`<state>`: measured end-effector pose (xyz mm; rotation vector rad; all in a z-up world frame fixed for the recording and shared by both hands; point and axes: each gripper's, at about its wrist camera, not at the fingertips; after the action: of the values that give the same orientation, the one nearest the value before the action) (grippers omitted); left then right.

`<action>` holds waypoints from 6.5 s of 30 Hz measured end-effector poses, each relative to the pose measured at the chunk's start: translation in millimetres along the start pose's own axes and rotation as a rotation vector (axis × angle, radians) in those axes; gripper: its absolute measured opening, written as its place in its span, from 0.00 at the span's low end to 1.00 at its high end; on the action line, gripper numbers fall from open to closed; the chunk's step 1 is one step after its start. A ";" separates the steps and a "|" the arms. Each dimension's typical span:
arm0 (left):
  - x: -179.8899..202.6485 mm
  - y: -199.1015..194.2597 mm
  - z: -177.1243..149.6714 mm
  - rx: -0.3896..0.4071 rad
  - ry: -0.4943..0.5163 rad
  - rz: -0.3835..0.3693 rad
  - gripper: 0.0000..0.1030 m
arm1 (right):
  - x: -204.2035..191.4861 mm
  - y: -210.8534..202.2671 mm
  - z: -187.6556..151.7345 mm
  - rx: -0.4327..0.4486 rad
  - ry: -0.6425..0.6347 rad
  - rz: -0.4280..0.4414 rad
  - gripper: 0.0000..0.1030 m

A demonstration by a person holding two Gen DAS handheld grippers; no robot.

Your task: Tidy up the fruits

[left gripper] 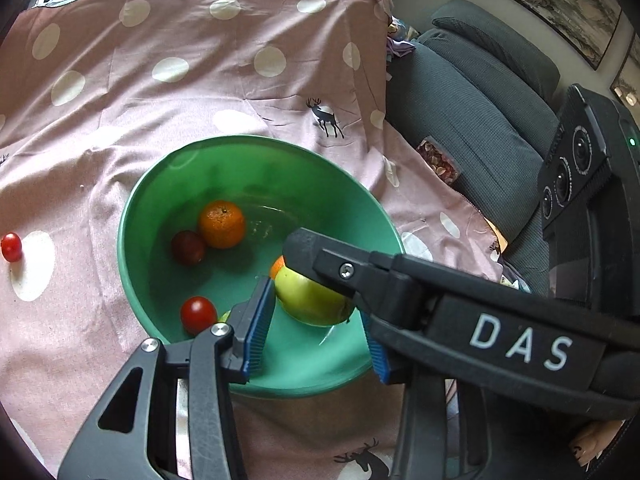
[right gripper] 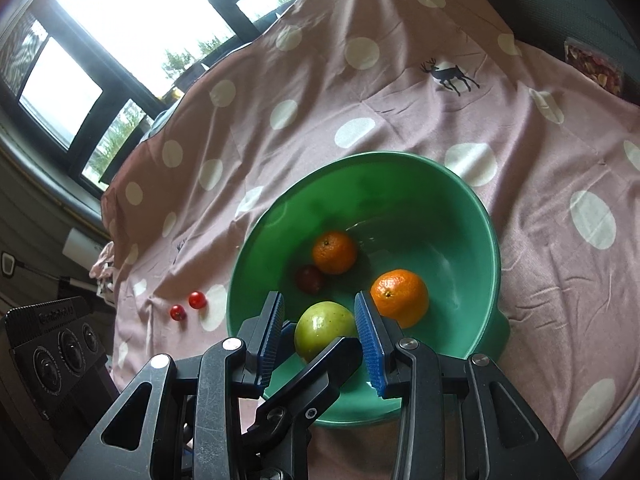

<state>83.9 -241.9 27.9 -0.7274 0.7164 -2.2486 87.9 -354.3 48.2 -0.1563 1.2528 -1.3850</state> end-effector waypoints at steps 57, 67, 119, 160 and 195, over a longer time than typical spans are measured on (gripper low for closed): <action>-162.3 -171.3 -152.2 -0.070 -0.455 0.408 0.27 | -207.6 172.1 -169.7 -0.665 -0.525 0.171 0.26; -172.9 -164.5 -155.8 -0.115 -0.495 0.436 0.27 | -203.1 183.5 -176.4 -0.739 -0.527 0.149 0.26; -77.1 -163.7 -57.9 0.190 -0.192 0.435 0.25 | -145.0 35.4 -56.5 -0.118 -0.269 0.171 0.26; -24.4 -14.2 20.1 0.054 -0.104 0.121 0.25 | -2.8 -16.9 31.5 0.183 0.058 -0.128 0.26; -30.5 -2.3 12.5 0.014 -0.098 0.166 0.33 | 8.3 6.3 32.9 0.153 0.062 -0.273 0.27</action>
<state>110.3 -222.2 29.1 -0.7381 0.6878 -2.0512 113.1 -377.4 52.5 -0.1840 1.2029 -1.7264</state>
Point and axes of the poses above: each gripper's, at about its wrist camera, not at the fingertips, and y roughly the way its jaws point, x to its right, z to its top, and after that the axes turned 12 degrees about y, right-handed
